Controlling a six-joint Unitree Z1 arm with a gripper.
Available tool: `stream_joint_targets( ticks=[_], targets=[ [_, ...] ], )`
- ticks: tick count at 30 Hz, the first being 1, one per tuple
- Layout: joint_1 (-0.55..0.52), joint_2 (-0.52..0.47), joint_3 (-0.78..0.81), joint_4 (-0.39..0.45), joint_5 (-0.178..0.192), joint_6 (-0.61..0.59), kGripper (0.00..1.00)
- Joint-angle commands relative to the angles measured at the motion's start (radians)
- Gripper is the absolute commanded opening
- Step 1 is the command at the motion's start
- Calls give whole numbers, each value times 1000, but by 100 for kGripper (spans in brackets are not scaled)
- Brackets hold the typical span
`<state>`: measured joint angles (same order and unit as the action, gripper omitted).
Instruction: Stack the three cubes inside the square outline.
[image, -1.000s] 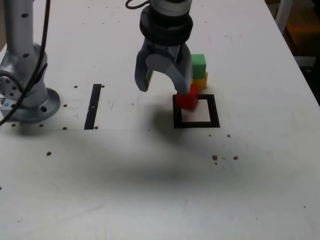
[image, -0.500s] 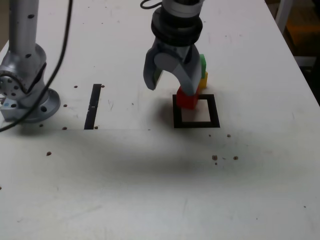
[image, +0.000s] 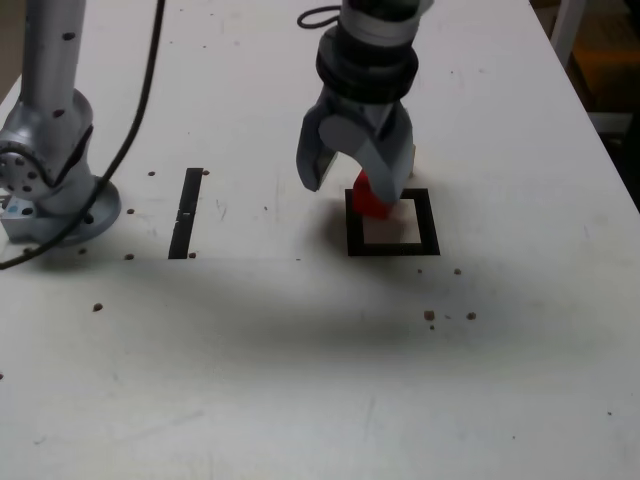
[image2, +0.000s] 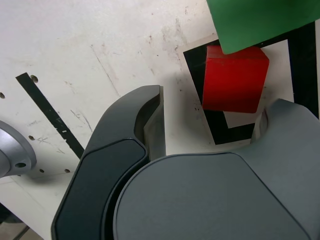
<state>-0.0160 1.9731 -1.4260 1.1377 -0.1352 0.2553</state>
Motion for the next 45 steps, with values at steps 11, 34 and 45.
stream_joint_targets(
  ticks=[11, 34, 45],
  targets=[
    [1, 42, -3, -41, -33, 24, 73],
    [1, 73, 45, -122, -55, 41, 49],
    [1, 69, 57, -147, -53, 39, 39]
  ],
)
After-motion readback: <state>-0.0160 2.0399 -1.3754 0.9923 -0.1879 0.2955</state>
